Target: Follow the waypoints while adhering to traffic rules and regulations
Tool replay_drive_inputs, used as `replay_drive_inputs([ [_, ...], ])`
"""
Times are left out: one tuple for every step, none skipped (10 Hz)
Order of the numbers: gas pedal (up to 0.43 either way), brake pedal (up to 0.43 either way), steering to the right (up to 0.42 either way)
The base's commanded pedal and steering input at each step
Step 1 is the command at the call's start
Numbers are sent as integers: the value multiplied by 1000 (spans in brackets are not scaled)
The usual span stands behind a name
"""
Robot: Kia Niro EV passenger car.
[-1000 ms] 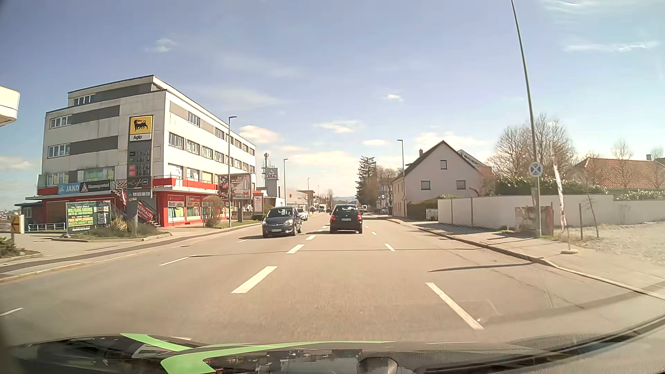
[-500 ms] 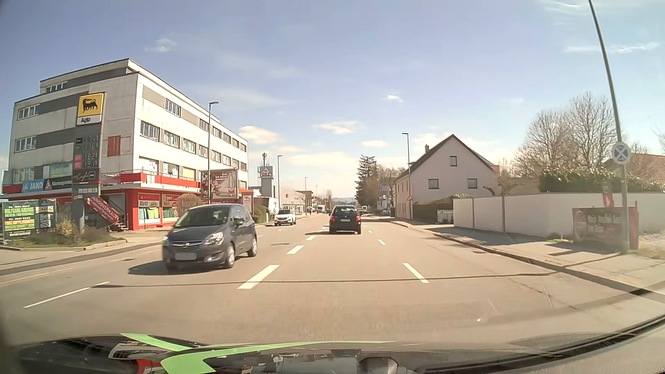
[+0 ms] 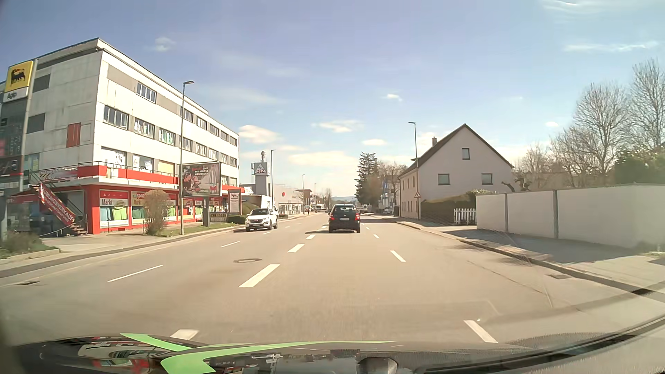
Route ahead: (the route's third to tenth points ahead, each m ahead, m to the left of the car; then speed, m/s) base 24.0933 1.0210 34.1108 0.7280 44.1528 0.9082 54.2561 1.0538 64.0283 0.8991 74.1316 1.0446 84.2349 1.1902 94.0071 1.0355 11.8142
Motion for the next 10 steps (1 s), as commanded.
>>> replay_drive_inputs([
  [87,0,0],
  [87,0,0],
  [87,0,0],
  [87,0,0],
  [87,0,0],
  [87,0,0],
  [87,0,0],
  [87,0,0],
  [87,0,0],
  [87,0,-1],
])
